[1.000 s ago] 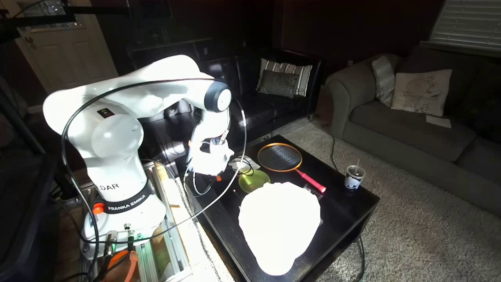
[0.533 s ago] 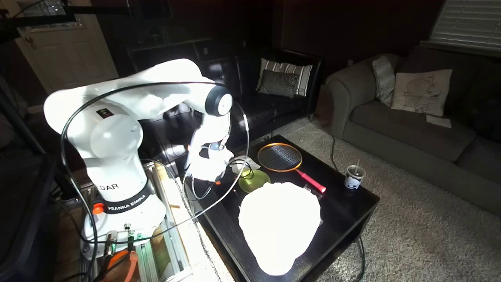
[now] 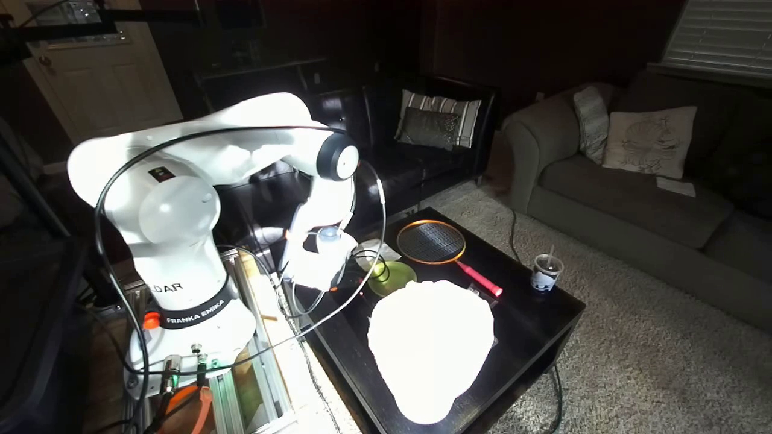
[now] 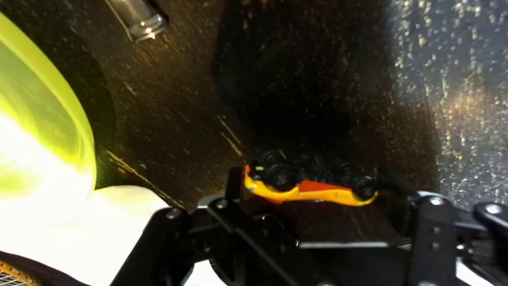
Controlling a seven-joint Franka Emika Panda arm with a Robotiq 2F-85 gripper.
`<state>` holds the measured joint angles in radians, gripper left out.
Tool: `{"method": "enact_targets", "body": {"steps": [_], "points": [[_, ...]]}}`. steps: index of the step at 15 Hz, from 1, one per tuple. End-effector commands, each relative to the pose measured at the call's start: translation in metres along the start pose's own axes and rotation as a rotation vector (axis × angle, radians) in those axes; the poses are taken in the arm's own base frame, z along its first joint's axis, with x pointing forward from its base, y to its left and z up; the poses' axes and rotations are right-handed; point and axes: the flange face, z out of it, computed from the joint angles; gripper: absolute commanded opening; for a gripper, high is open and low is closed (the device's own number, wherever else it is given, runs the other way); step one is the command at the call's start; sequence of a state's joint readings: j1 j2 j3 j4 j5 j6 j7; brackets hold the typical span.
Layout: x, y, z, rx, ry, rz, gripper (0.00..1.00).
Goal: Pick up the orange object and place it back on the table.
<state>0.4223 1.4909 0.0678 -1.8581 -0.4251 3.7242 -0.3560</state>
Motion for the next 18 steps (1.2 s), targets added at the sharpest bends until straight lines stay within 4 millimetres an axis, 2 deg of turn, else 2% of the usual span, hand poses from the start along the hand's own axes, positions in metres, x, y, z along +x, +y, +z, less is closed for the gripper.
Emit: {"method": "enact_targets", "body": {"steps": [1, 8, 18], "points": [[-0.006, -0.005, -0.007, -0.003, 0.027, 0.016, 0.57], [-0.004, -0.014, -0.019, 0.020, 0.115, 0.073, 0.57], [-0.004, -0.028, -0.015, 0.070, 0.080, 0.032, 0.57]]}}
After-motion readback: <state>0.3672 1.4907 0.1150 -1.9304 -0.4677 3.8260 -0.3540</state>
